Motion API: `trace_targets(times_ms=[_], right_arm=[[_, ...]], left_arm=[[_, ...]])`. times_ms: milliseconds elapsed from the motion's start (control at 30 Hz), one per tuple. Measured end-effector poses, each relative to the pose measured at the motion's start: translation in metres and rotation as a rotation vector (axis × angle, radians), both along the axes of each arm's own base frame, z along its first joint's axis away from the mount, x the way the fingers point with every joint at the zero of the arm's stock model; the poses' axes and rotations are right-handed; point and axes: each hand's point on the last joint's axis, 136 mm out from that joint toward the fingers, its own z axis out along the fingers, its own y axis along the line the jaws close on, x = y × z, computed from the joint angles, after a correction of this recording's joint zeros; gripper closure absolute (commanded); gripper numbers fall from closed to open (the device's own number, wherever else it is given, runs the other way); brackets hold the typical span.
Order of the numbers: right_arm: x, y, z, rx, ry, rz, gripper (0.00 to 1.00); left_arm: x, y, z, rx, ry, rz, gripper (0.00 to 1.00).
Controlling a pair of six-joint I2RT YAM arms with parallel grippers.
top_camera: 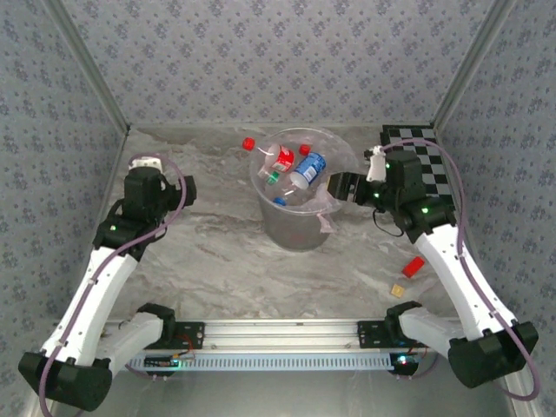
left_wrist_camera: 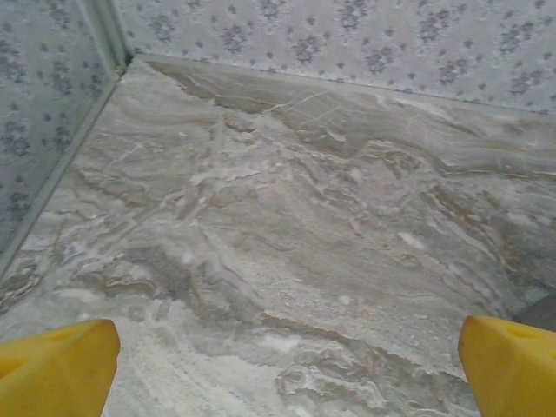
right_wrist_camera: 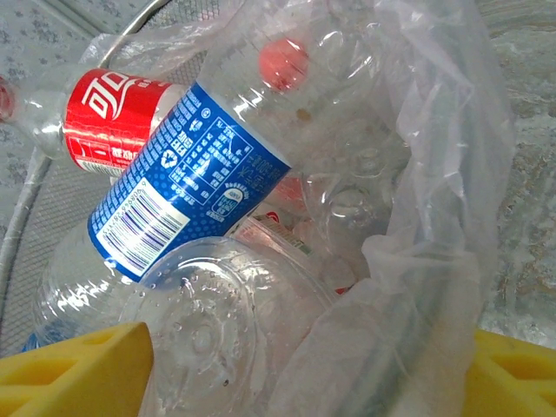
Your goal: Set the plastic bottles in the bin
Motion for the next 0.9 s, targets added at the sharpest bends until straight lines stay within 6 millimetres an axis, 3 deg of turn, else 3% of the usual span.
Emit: trace_targets(times_ms=[100,200,367,433,533,700,767,900], right_arm=[[-0.001,-0.006,0.006,-0.055,-0.02,-0.008,0.0],[-0.001,-0.027,0.023,-0.161,-0.096,-0.074,0.0],[-0.022,-0.082,0.051,-0.348,-0.254,-0.248,0.0],[-0.026,-0.101,0.048,-0.408,-0.283,-0.315,0.0],[-0.021,-0.124,0.012,-0.526,-0.273,-0.391,0.0],[-0.009,-0.145,-0.111,-0.732,-0.101,-0.36,0.0],[-0.011,-0.152,-0.148,-0.763,-0.029,-0.358,0.0],[-0.005,-0.164,-0.165,-0.737,-0.046,-0.439,0.0]], left_arm=[[-0.002,0.009,-0.012,0.018,0.011,0.036,0.0],[-0.004,0.017,-0.035,0.045,0.037,0.065,0.0],[-0.004,0.03,-0.07,0.098,0.075,0.122,0.0],[-0.002,0.036,-0.081,0.119,0.073,0.153,0.0],[0.001,0.041,-0.1,0.144,0.058,0.182,0.0],[0.008,0.043,-0.138,0.189,0.067,0.178,0.0],[0.012,0.043,-0.15,0.214,0.081,0.164,0.0],[0.03,0.039,-0.148,0.227,0.026,0.133,0.0]])
